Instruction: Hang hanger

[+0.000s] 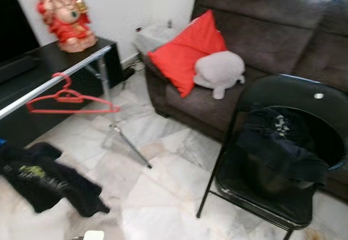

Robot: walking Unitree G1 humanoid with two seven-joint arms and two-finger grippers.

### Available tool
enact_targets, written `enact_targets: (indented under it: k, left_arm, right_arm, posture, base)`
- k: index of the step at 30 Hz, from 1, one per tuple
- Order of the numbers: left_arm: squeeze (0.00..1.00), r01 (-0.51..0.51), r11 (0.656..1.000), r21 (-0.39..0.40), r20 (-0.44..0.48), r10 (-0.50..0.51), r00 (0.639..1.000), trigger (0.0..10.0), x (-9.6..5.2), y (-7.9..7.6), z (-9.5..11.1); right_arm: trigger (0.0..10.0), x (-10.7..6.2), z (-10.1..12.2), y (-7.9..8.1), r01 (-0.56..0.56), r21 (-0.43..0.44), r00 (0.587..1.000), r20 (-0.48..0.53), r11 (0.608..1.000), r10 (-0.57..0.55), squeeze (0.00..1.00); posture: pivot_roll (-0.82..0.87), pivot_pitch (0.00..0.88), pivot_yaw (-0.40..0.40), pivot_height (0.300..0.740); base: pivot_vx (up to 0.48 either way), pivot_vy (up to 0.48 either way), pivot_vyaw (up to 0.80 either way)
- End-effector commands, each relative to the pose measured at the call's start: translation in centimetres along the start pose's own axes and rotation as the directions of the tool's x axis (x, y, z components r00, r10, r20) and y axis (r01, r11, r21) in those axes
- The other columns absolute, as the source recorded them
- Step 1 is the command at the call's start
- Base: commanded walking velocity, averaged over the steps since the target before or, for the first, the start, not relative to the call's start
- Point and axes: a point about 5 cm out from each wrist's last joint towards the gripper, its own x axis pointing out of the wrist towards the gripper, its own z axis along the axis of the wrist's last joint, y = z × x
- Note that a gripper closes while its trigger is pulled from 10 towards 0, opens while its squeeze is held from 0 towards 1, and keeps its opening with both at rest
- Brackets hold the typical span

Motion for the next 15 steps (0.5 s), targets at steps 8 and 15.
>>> enact_targets:
  k: [8, 15]
  left_arm:
    - [0.00, 0.010, 1.000, 0.029, -0.017, -0.009, 1.000, 10.0, -0.09, -0.10, -0.46]
    - [0.00, 0.004, 1.000, 0.005, -0.008, -0.004, 1.000, 10.0, -0.06, -0.10, -0.30]
  right_arm:
    - [10.0, -0.09, -0.49, -0.27, 0.007, 0.007, 1.000, -0.019, 1.000, -0.007, 0.00]
    - [10.0, -0.08, -0.46, -0.27, 0.007, 0.003, 1.000, -0.018, 1.000, -0.007, 0.00]
  posture:
    - [-0.03, 0.057, 0.032, 0.740]
    - [-0.03, 0.055, 0.029, 0.740]
  base:
    - [0.000, 0.000, -0.80]
    - [0.000, 0.000, -0.79]
